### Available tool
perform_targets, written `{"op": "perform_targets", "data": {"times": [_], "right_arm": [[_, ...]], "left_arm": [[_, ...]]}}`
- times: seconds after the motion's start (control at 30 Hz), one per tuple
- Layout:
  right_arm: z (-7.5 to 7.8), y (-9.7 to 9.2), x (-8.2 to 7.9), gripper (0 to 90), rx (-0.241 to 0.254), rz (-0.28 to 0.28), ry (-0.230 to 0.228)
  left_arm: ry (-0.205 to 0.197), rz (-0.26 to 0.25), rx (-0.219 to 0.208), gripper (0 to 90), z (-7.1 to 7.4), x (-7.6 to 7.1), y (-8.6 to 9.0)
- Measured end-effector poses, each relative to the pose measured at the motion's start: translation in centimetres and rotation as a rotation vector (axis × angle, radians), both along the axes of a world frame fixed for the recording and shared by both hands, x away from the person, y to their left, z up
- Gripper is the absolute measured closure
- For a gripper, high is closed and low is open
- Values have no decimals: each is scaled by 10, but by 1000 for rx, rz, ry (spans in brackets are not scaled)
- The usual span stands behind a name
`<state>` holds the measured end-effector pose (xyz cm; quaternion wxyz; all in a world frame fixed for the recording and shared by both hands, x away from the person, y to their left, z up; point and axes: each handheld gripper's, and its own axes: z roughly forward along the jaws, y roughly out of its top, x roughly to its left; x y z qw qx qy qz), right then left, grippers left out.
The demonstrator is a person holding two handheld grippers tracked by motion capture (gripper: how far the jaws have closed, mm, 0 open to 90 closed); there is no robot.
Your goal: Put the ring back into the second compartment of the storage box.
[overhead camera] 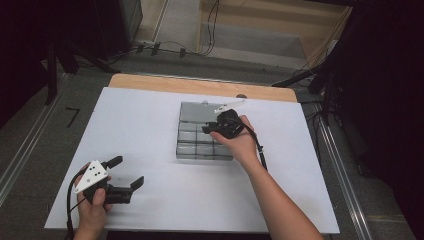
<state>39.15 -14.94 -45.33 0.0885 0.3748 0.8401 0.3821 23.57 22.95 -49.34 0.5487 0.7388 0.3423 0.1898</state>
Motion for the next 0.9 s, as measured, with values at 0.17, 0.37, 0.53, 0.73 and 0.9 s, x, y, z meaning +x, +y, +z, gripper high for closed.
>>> {"op": "perform_targets", "data": {"times": [0.17, 0.37, 0.53, 0.73, 0.9], "right_arm": [[-7, 1, 5, 687, 2, -13, 16], [-14, 3, 9, 687, -8, -18, 39], [-20, 6, 12, 684, 4, -24, 78], [-26, 8, 14, 684, -22, -30, 97], [-28, 11, 14, 684, -54, -35, 103]], "left_arm": [[-1, -1, 0, 0, 0, 0, 0], [-1, -2, -1, 0, 0, 0, 0], [-1, -2, 0, 0, 0, 0, 0], [-2, -4, 2, 0, 0, 0, 0], [-5, -5, 3, 0, 0, 0, -1]]}}
